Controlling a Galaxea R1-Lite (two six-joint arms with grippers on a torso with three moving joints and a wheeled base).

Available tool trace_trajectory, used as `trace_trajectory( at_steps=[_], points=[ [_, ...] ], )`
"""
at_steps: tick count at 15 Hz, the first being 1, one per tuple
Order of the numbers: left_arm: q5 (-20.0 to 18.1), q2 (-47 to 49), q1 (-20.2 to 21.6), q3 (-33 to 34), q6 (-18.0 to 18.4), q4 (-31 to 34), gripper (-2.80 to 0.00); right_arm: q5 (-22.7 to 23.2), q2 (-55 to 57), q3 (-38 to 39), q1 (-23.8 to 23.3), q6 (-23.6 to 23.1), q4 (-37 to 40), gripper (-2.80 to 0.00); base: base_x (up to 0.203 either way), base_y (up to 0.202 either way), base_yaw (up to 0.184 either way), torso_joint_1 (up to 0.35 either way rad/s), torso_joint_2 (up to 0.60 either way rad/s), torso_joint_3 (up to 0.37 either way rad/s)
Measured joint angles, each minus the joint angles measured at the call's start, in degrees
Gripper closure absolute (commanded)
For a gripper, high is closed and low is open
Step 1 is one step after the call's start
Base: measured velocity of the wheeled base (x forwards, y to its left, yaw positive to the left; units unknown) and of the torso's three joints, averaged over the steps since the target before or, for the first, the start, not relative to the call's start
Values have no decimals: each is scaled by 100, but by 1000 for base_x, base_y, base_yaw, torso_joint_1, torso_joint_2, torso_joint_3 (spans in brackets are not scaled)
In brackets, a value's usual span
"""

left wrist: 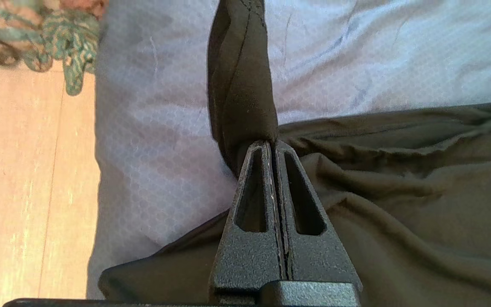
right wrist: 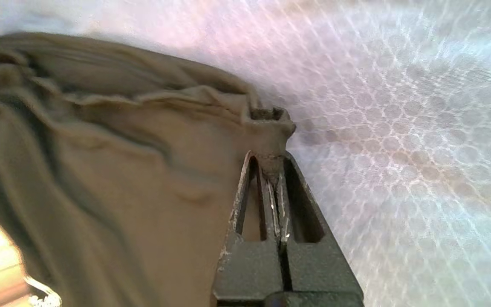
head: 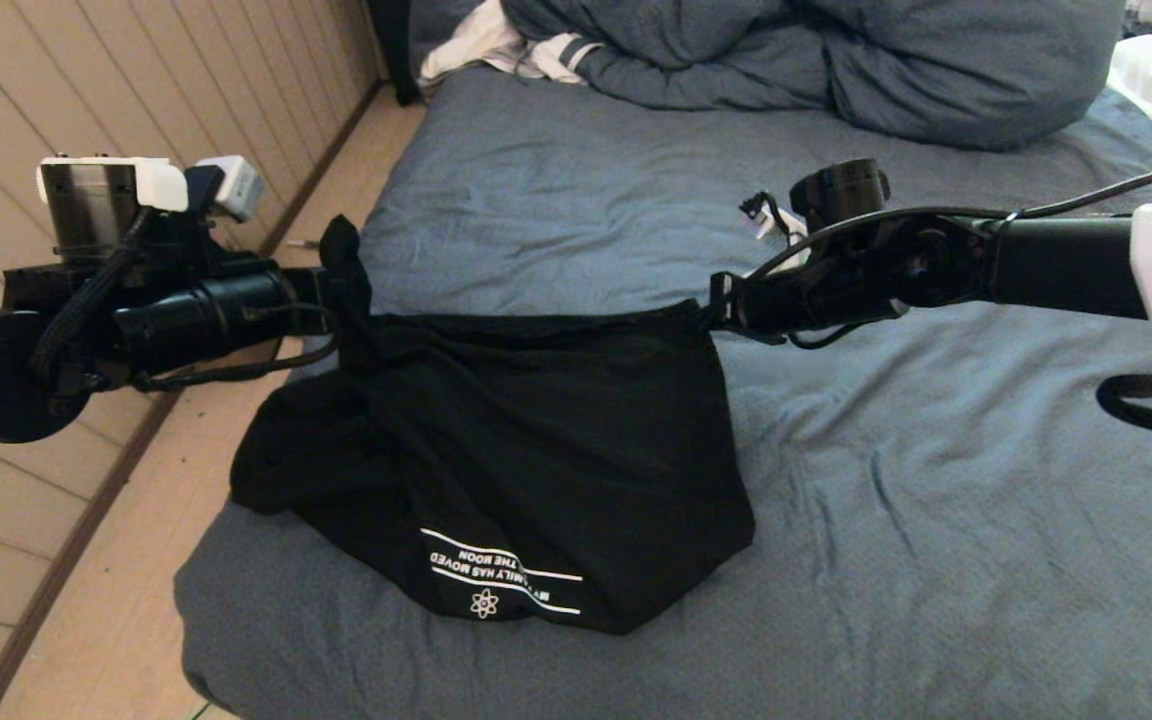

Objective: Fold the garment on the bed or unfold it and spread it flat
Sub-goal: Unford the black T-shirt

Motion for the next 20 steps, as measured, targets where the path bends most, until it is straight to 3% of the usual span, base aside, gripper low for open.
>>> trace_trajectory(
  at_steps=[5, 16, 20],
  points=[
    [32, -492, 4, -55, -23, 30, 0, 13, -851, 613, 108, 0, 11, 0, 0, 0, 0, 0, 0, 0],
    [15, -2795, -43, 1754, 41, 350, 0, 61, -3613, 3243, 510, -9, -5, 0, 0, 0, 0, 0, 0, 0],
    [31, -3607, -495, 2437, 52, 770, 0, 53, -4300, 4157, 786, -4, 13, 0, 0, 0, 0, 0, 0, 0]
  ],
)
